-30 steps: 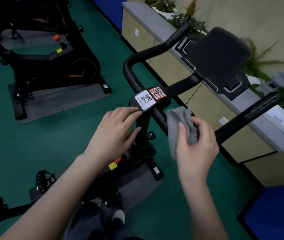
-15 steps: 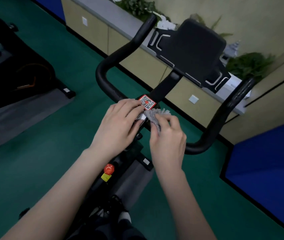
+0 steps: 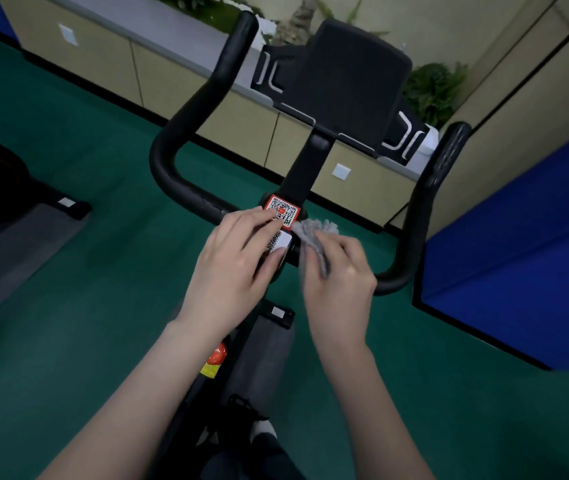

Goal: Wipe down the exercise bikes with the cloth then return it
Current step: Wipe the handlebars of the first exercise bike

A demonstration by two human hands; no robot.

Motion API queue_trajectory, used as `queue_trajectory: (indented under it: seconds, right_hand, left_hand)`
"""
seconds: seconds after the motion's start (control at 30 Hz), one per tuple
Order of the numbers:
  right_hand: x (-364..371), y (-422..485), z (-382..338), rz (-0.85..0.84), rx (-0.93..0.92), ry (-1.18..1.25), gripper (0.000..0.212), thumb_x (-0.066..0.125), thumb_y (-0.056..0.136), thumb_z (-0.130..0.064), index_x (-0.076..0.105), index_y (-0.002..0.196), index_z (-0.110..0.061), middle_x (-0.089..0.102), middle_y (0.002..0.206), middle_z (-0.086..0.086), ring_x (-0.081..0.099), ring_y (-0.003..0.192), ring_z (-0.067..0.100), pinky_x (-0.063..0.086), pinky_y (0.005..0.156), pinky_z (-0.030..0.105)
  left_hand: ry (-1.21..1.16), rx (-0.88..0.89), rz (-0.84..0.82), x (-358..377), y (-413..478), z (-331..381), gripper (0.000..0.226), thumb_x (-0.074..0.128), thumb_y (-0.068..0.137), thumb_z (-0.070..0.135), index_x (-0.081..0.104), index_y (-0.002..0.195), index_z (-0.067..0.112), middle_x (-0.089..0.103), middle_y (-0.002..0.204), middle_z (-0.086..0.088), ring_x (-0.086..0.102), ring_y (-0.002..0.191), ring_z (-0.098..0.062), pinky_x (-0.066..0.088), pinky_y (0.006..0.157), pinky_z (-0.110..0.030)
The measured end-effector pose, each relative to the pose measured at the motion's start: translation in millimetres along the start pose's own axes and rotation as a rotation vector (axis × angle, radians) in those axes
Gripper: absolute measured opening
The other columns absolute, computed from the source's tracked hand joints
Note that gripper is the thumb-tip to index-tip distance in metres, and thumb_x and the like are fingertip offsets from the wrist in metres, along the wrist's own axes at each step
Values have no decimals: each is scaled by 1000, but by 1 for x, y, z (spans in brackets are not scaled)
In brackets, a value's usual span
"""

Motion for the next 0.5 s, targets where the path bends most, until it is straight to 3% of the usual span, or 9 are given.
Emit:
queue_trajectory:
  seconds: [0.07,0.13,0.2,0.33,0.5]
  right_hand:
    - [-15,-3,16,44,45,-70,20,69,82,-1,72,102,1,66,93,16,62,70,18,56,70,28]
    - [-25,-5,23,103,100,-79,20,68,83,2,72,102,3,66,91,17,57,71,13,47,73,12]
    - [-16,-4,14,89,99,-66,19,68,83,0,72,102,2,66,92,17,60,74,16,41,76,10]
    - [5,7,-5,-36,101,-41,22,64,89,-9,70,109,-3,66,98,15,66,81,28,51,76,31]
    - [-8,13,4,-69,98,-42,29,57,91,-7,59,118,-17,62,102,8,61,83,25,52,75,37]
  left_hand:
    - [-5,0,0,1,-1,0,33,61,92,17,62,119,-1,61,120,-12,52,115,-28,47,96,-44]
    - [-11,-6,-8,1,-1,-2,33,60,92,17,61,120,-1,61,120,-12,52,115,-28,46,96,-45]
    - [-10,-7,-19,1,-1,-3,34,59,92,17,61,121,-1,61,120,-12,52,115,-29,46,96,-45]
    - [-4,-7,-34,0,1,-3,33,62,91,15,61,120,-2,61,119,-13,53,113,-30,47,94,-46]
    - [-8,-3,-38,0,1,-3,34,57,93,19,61,120,-1,61,119,-12,54,113,-31,47,94,-46]
Point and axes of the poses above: each hand's wrist, its own y-axis towards the middle knuckle, its own x-axis out of the palm, z = x × y, the point moved 6 cm from there along y, towards the middle knuckle
